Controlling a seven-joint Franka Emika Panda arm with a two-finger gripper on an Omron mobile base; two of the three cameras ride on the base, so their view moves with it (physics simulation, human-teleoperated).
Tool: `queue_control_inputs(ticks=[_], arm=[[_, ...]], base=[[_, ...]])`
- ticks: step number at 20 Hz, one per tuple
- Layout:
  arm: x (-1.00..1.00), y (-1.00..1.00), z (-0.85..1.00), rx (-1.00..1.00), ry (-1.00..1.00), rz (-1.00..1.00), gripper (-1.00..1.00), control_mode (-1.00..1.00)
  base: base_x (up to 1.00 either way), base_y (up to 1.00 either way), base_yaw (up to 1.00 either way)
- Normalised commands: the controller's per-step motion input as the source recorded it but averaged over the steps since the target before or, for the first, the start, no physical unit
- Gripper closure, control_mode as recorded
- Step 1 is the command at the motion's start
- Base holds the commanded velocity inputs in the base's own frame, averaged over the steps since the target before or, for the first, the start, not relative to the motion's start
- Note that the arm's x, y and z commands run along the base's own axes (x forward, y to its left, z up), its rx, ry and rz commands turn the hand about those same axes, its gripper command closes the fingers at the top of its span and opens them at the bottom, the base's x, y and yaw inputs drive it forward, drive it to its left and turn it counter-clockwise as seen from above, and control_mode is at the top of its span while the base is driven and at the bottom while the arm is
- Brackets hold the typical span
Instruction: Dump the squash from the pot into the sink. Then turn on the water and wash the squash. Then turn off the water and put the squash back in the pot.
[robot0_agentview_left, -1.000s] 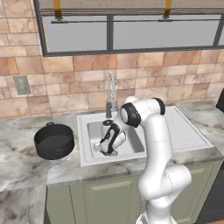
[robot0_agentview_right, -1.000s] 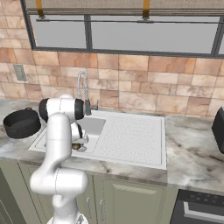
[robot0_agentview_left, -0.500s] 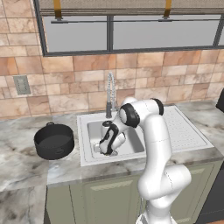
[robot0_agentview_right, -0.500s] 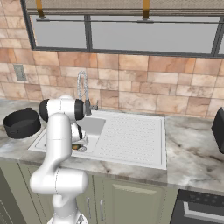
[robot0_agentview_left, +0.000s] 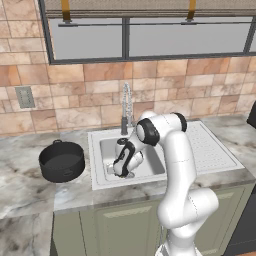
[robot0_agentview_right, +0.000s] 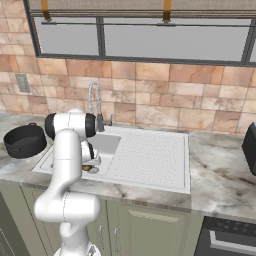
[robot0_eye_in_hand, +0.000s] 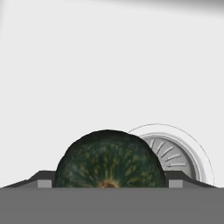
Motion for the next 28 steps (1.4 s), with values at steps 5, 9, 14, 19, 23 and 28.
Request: queue_control_inputs(ticks=[5,9,14,19,23,28], arm=[[0.0,0.0,0.01,0.0,0.0,0.0,1.0,-1.0],[0.0,-0.09,0.25,0.0,0.0,0.0,1.0,-1.0],[0.0,-0.09,0.41,0.0,0.0,0.0,1.0,-1.0],[0.0,0.0,0.33,0.0,0.0,0.0,1.0,-1.0],[0.0,0.0,0.28,0.0,0.0,0.0,1.0,-1.0],[-0.03,0.0,0.17,0.0,0.0,0.0,1.0,-1.0]], base=[[0.0,0.0,0.0],[0.0,0.0,0.0],[0.0,0.0,0.0],[0.0,0.0,0.0],[0.0,0.0,0.0],[0.0,0.0,0.0]])
